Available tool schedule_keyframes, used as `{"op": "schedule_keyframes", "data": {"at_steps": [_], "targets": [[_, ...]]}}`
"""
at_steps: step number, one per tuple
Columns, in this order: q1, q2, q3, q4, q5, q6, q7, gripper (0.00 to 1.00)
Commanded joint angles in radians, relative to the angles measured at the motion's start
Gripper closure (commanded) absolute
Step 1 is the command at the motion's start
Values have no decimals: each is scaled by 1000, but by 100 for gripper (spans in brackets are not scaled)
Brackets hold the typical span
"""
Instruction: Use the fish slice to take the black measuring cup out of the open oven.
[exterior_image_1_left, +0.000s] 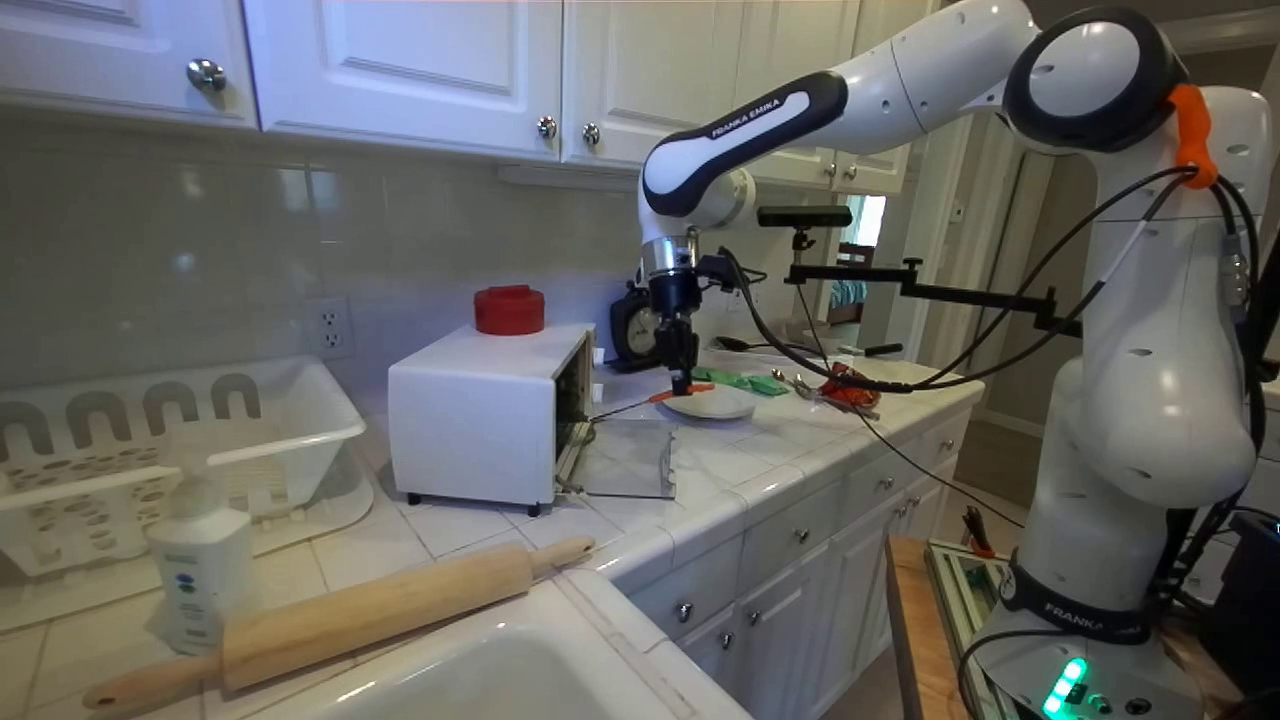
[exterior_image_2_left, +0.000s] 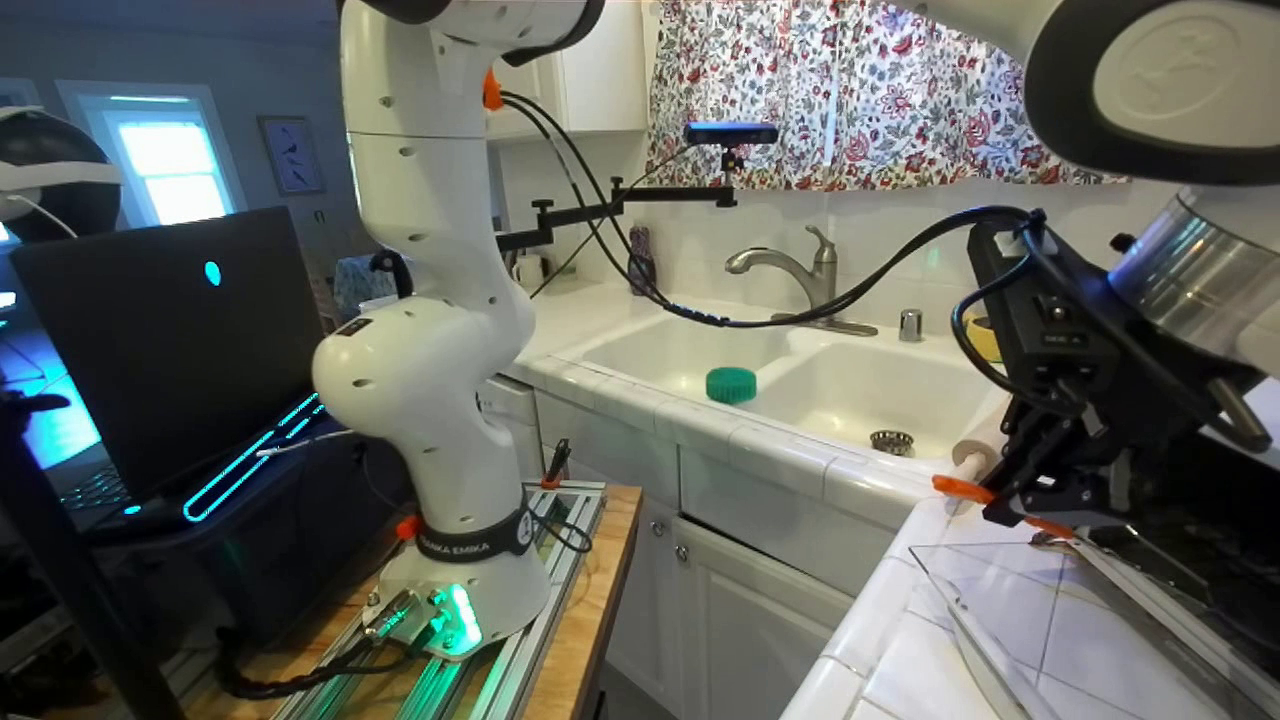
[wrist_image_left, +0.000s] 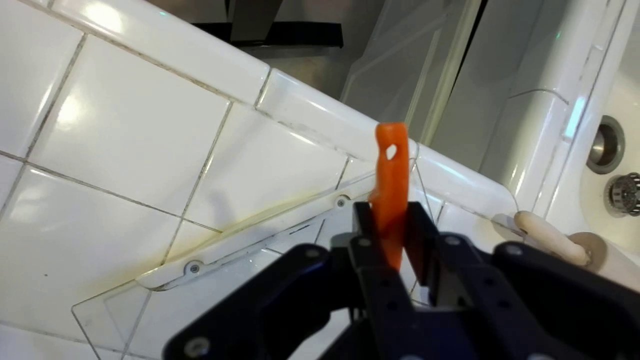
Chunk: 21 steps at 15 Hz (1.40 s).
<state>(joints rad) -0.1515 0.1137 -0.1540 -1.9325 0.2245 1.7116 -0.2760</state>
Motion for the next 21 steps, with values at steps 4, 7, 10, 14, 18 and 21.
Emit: {"op": "schedule_keyframes", "data": {"at_steps": [4, 7, 10, 14, 18, 21], "targets": [[-22, 20, 0, 49, 13, -40, -21, 95], [-28, 37, 1, 70, 15, -30, -51, 95], [-28, 60, 5, 89, 4, -39, -58, 95], [-27, 94, 11, 118, -2, -31, -48, 95], [-28, 83, 14, 96, -2, -3, -38, 95], [-28, 85, 14, 98, -2, -2, -38, 81]]}}
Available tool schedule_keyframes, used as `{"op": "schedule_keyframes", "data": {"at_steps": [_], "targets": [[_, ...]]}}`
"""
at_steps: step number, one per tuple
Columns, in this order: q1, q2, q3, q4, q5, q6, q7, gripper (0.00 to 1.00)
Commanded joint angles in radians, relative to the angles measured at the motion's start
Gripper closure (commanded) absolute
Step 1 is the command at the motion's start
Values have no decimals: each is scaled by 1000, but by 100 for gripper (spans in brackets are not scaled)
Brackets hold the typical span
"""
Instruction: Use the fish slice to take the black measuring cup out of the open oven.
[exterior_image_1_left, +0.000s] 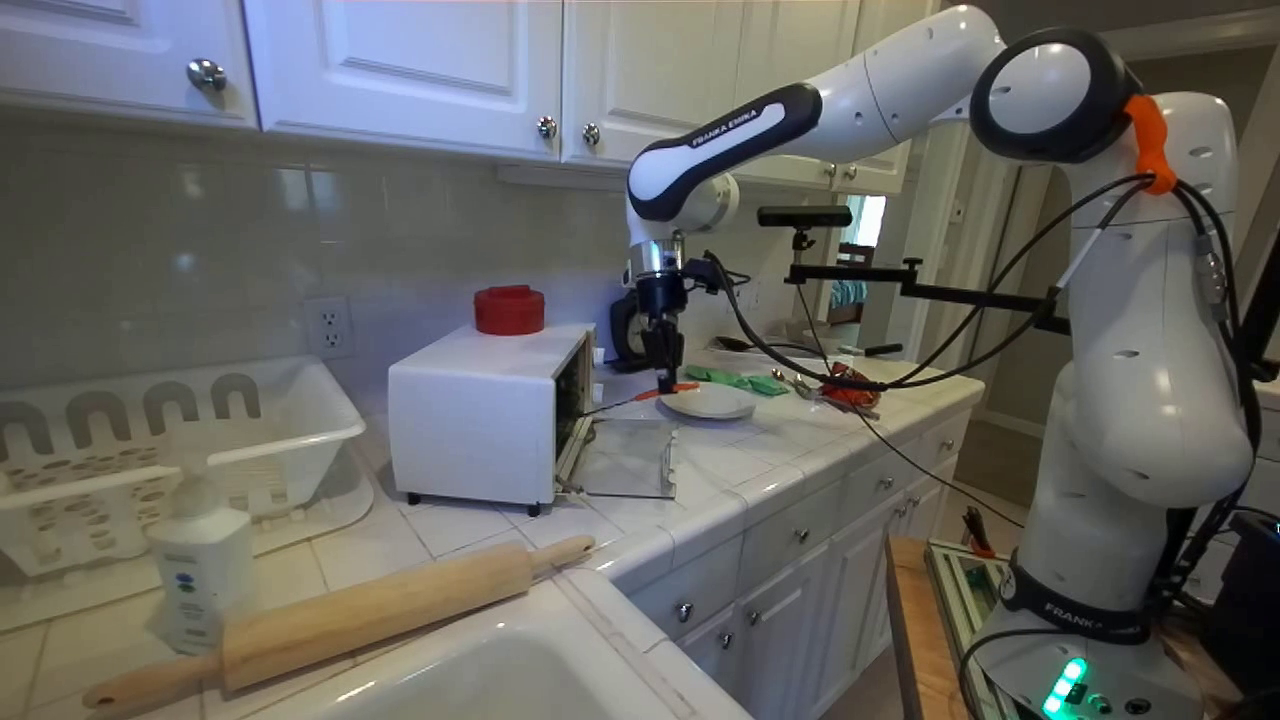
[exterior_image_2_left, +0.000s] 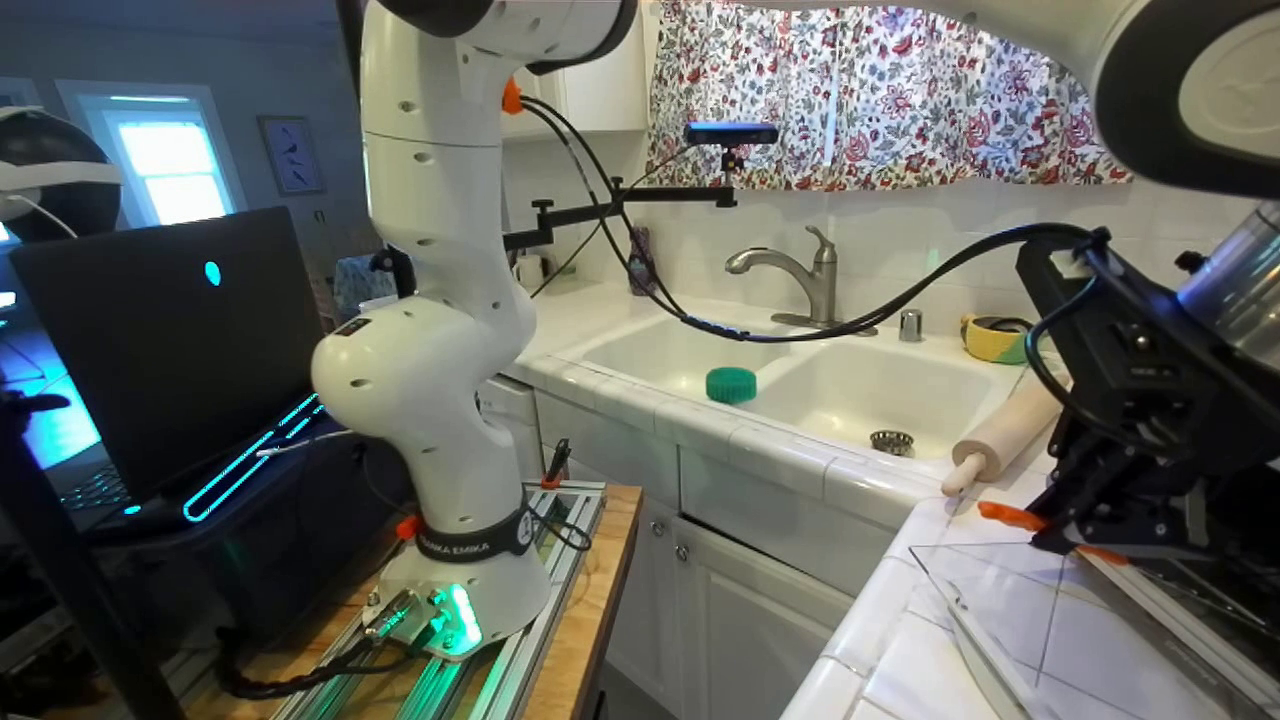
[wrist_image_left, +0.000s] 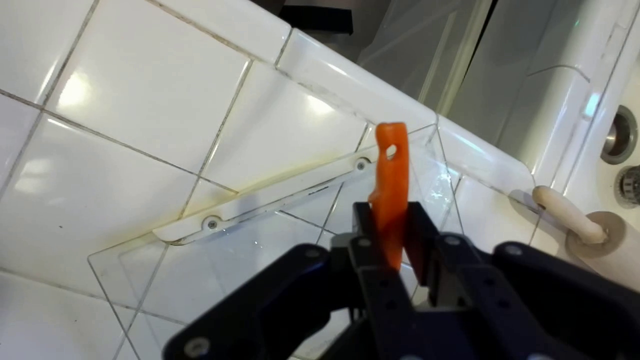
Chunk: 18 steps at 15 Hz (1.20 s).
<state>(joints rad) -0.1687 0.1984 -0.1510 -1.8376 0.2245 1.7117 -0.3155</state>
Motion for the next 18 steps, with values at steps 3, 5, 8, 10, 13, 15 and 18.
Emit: {"op": "schedule_keyframes", "data": {"at_steps": [3, 5, 8, 10, 13, 15, 18], "targets": [[-11, 1, 11, 3, -2, -2, 1, 81], [-11, 15, 12, 18, 0, -9, 4, 95], [-6, 44, 18, 47, -6, -20, 2, 95], [-4, 66, 24, 72, -14, -25, 4, 95], [-4, 100, 32, 122, -23, -32, 8, 95], [-7, 125, 36, 158, -26, -42, 10, 95], [-16, 161, 37, 205, -20, -55, 13, 95]]}}
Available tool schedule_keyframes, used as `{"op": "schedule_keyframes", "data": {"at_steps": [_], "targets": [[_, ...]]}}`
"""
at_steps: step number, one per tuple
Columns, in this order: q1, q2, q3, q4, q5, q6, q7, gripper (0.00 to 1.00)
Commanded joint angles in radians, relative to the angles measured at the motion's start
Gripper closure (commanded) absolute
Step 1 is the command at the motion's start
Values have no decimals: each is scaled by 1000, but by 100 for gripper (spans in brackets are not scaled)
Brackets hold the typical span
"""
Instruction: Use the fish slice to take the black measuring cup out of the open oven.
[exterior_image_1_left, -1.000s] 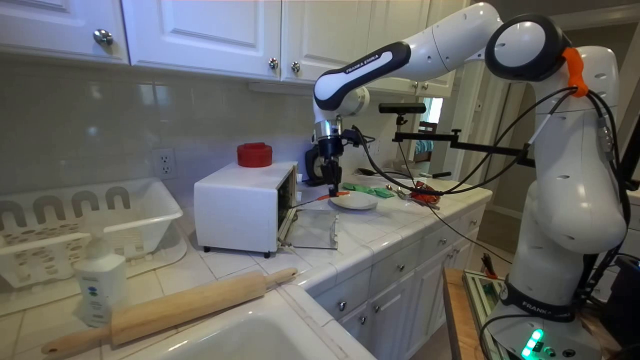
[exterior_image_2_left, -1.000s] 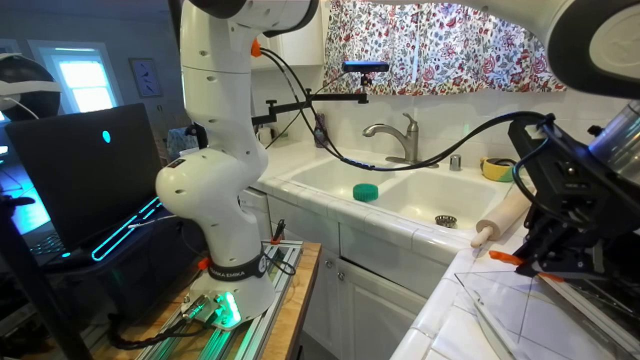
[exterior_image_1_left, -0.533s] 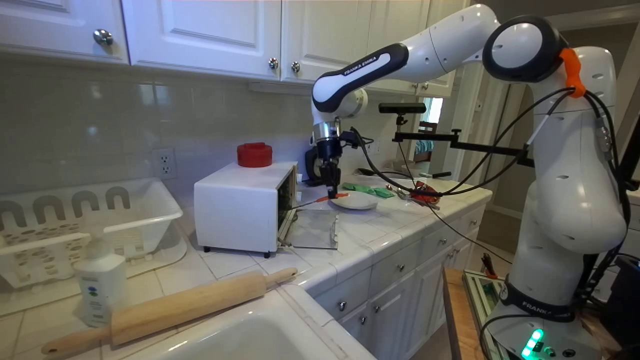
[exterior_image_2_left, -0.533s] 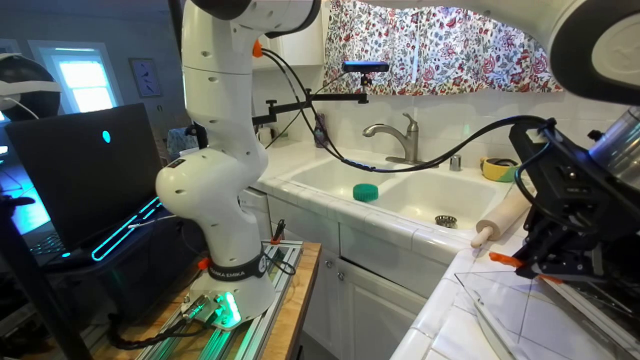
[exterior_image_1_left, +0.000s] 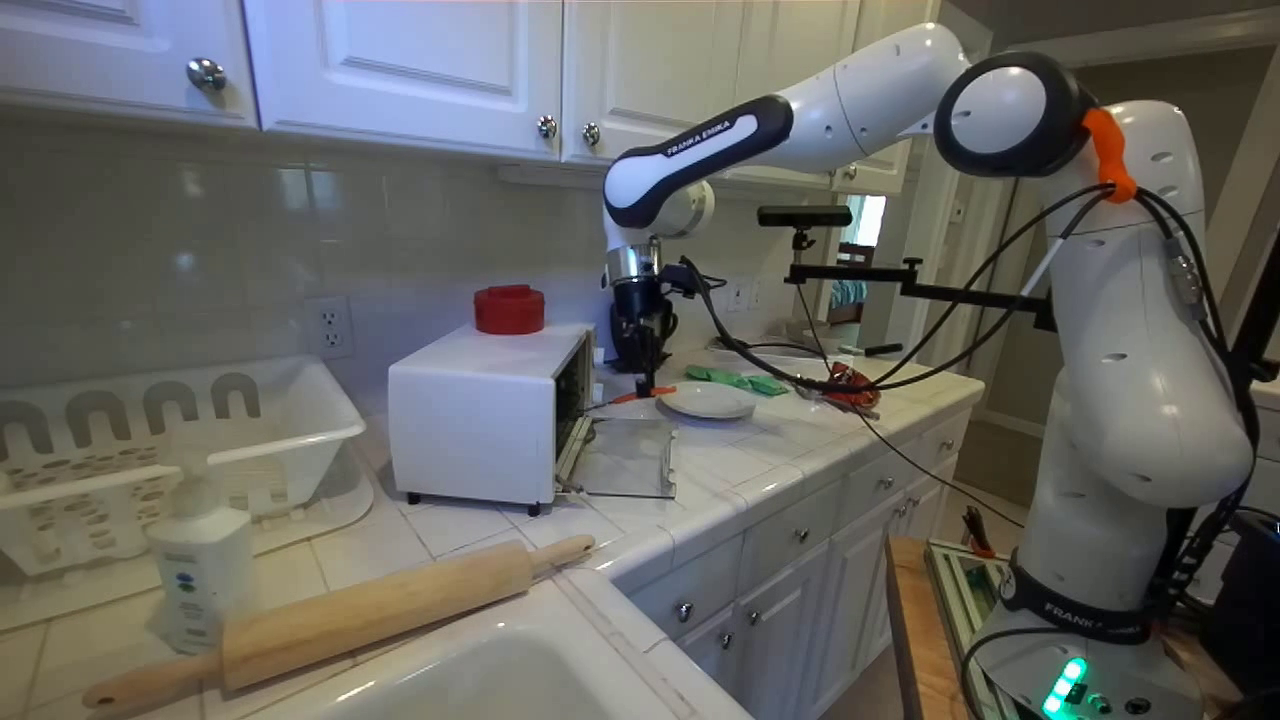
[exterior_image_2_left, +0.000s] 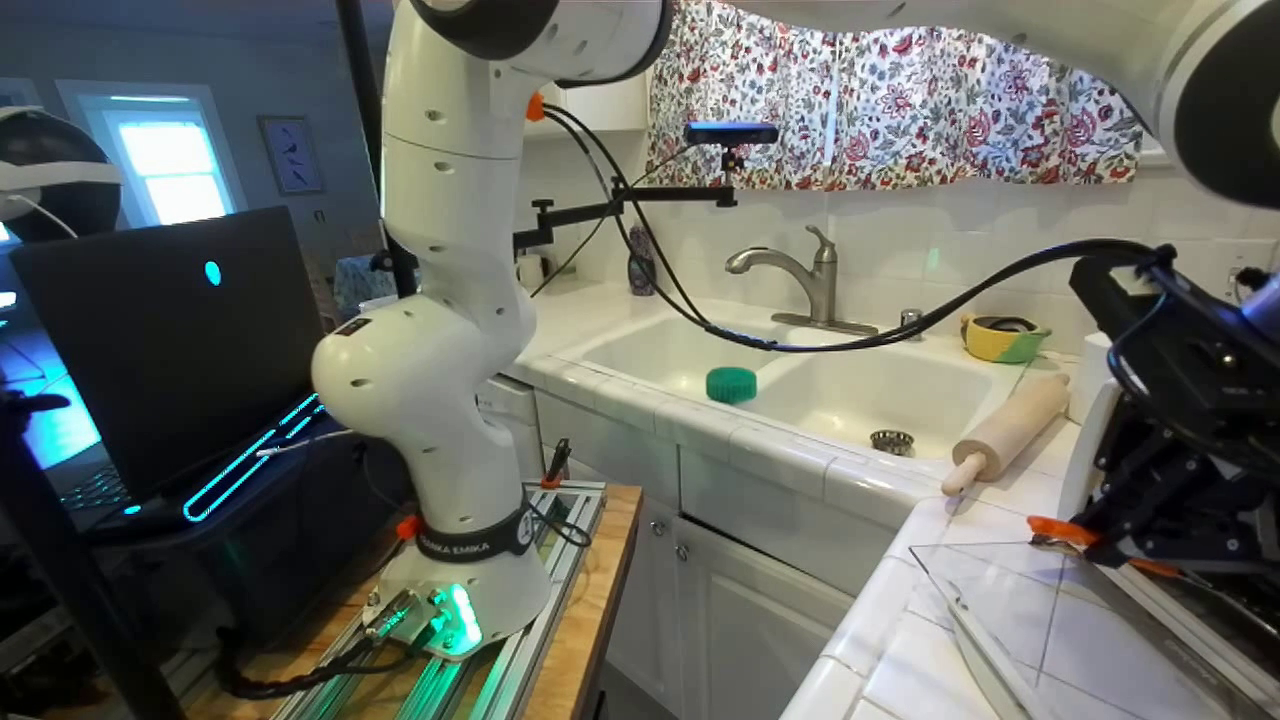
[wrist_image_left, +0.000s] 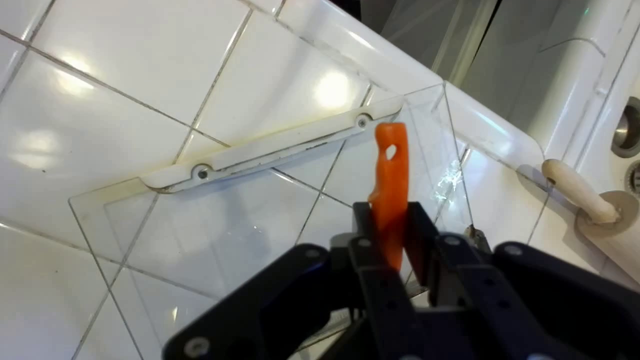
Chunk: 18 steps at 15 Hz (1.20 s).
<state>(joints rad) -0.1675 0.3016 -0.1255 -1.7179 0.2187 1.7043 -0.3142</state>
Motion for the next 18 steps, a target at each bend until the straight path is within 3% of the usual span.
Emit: {"op": "schedule_keyframes", "data": {"at_steps": [1, 18], "targets": [[-20, 69, 12, 102, -11, -46, 13, 95], [-49, 220, 49, 309, 29, -70, 15, 95]]}}
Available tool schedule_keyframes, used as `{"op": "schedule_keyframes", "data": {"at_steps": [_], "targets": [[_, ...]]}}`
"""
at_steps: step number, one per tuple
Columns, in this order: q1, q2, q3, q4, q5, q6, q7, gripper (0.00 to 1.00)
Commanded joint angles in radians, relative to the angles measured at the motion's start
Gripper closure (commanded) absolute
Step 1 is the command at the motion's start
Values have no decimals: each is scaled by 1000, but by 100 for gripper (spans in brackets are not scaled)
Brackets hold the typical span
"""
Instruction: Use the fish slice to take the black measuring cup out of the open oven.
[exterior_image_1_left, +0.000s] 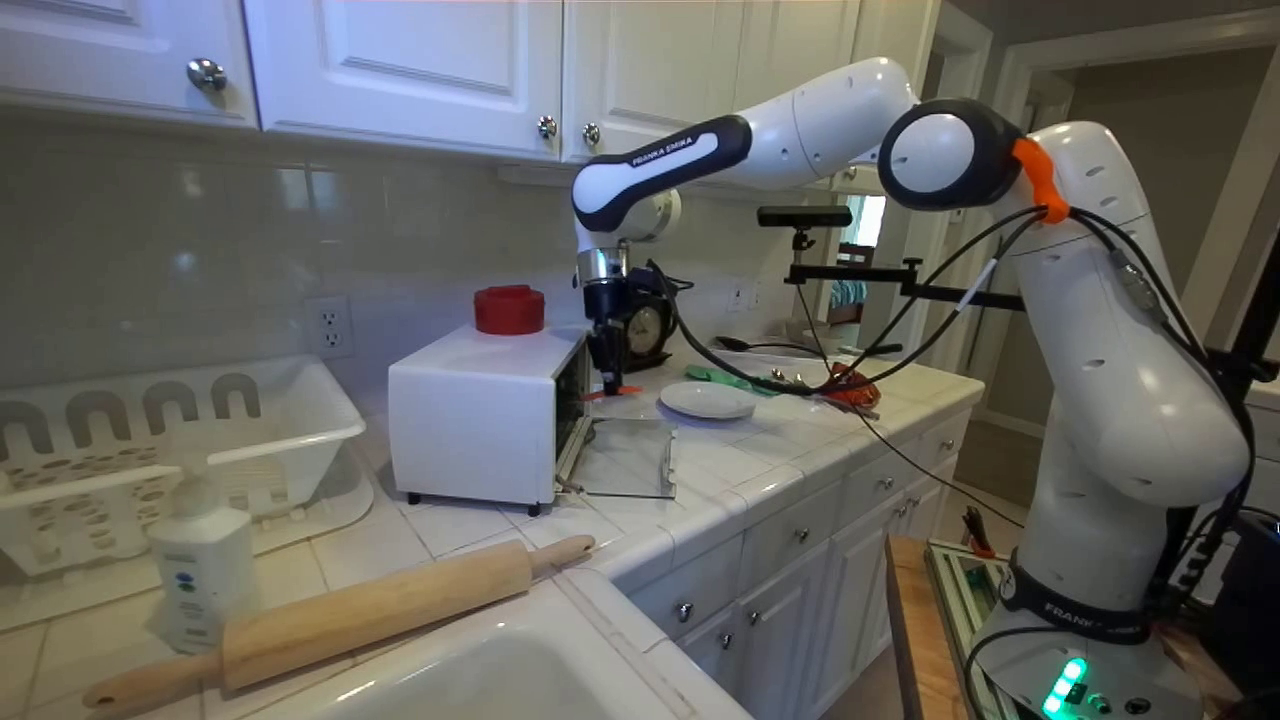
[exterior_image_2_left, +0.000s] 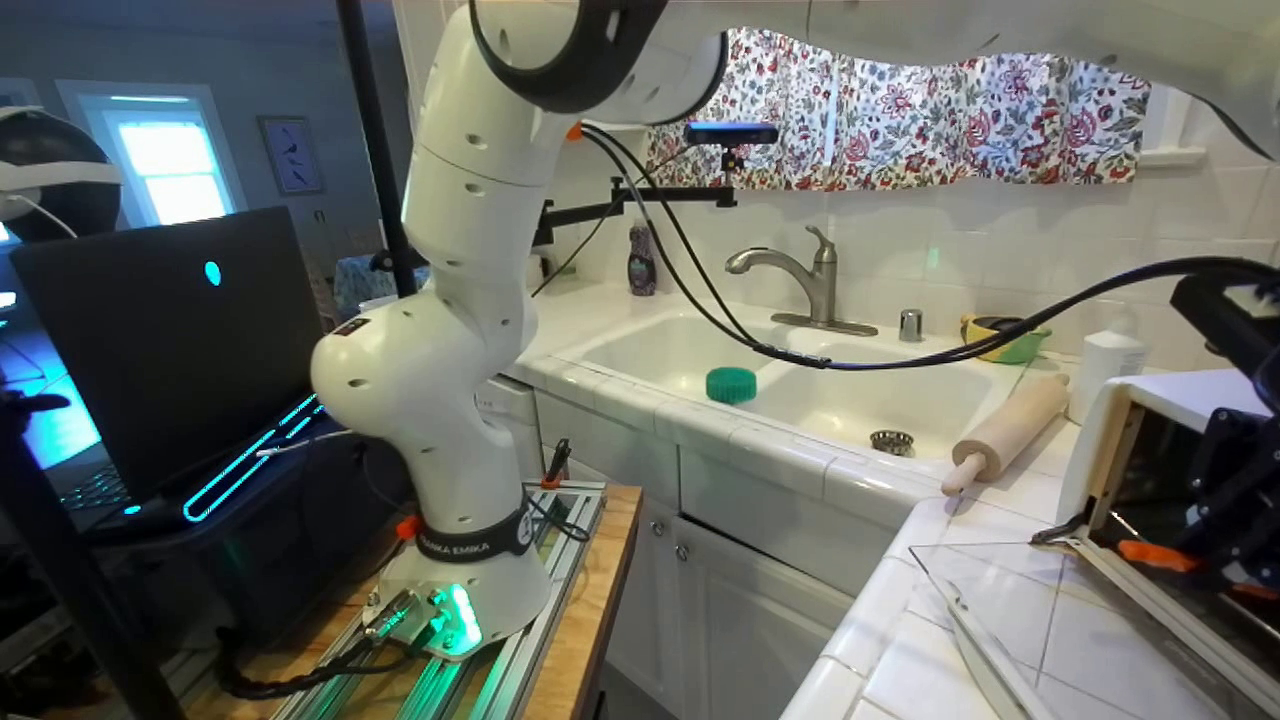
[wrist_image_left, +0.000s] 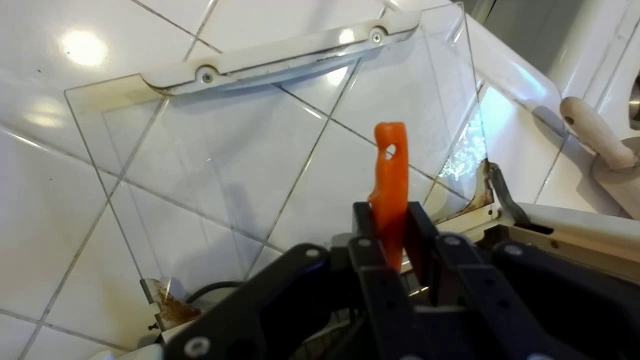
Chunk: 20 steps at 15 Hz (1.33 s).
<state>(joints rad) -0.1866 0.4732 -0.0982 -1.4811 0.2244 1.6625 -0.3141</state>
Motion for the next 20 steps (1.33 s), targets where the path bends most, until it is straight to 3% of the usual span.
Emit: {"op": "schedule_keyframes", "data": {"at_steps": [1, 13, 20], "targets": [[-33, 53, 24, 80, 25, -27, 16, 95], [-70, 110, 45, 133, 64, 60, 6, 95], [-76, 75, 46, 93, 51, 48, -10, 95]]}}
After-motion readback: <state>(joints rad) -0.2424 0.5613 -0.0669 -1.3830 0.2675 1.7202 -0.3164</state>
